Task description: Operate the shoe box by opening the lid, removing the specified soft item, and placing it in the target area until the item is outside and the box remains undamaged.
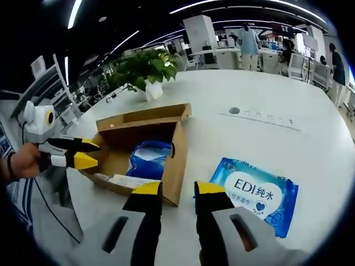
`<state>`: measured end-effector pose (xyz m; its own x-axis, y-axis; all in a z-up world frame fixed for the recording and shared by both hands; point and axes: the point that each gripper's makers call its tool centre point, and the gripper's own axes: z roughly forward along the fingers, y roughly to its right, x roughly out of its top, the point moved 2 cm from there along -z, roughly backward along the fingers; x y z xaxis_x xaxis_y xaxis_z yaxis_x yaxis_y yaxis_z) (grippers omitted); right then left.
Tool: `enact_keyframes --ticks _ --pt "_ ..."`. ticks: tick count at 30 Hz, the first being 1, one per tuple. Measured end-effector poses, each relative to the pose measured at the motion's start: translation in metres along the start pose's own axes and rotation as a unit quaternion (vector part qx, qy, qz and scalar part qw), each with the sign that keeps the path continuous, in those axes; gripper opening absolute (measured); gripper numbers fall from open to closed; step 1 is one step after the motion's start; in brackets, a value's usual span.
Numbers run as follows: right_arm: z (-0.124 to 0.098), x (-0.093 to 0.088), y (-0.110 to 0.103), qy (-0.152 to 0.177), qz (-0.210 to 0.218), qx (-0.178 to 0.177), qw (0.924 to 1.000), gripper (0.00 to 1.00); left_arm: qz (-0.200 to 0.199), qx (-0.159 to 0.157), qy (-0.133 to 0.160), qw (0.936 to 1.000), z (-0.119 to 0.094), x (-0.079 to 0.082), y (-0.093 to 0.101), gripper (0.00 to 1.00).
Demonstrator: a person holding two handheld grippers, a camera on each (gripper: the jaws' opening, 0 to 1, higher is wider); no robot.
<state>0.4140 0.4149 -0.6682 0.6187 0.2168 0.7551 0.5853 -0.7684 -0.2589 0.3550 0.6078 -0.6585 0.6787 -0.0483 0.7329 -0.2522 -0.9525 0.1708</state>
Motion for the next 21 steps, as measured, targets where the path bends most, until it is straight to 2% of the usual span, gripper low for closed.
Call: enact_keyframes --ticks 4,10,16,21 --pt "0.010 0.005 -0.015 -0.003 -0.014 0.011 0.9998 0.22 -0.013 0.010 0.000 0.9999 -0.008 -0.009 -0.016 0.36" --pt "0.024 0.007 -0.032 -0.017 -0.037 0.027 0.9988 0.23 -0.028 0.018 0.004 0.9994 -0.016 -0.015 -0.030 0.36" --pt "0.031 0.014 -0.038 -0.027 -0.059 0.033 0.9973 0.24 -0.032 0.013 0.015 0.9993 -0.022 -0.019 -0.032 0.38" --pt "0.039 0.019 -0.040 -0.056 -0.116 0.046 0.9906 0.28 -0.043 0.011 0.022 0.9988 -0.027 -0.026 -0.031 0.38"
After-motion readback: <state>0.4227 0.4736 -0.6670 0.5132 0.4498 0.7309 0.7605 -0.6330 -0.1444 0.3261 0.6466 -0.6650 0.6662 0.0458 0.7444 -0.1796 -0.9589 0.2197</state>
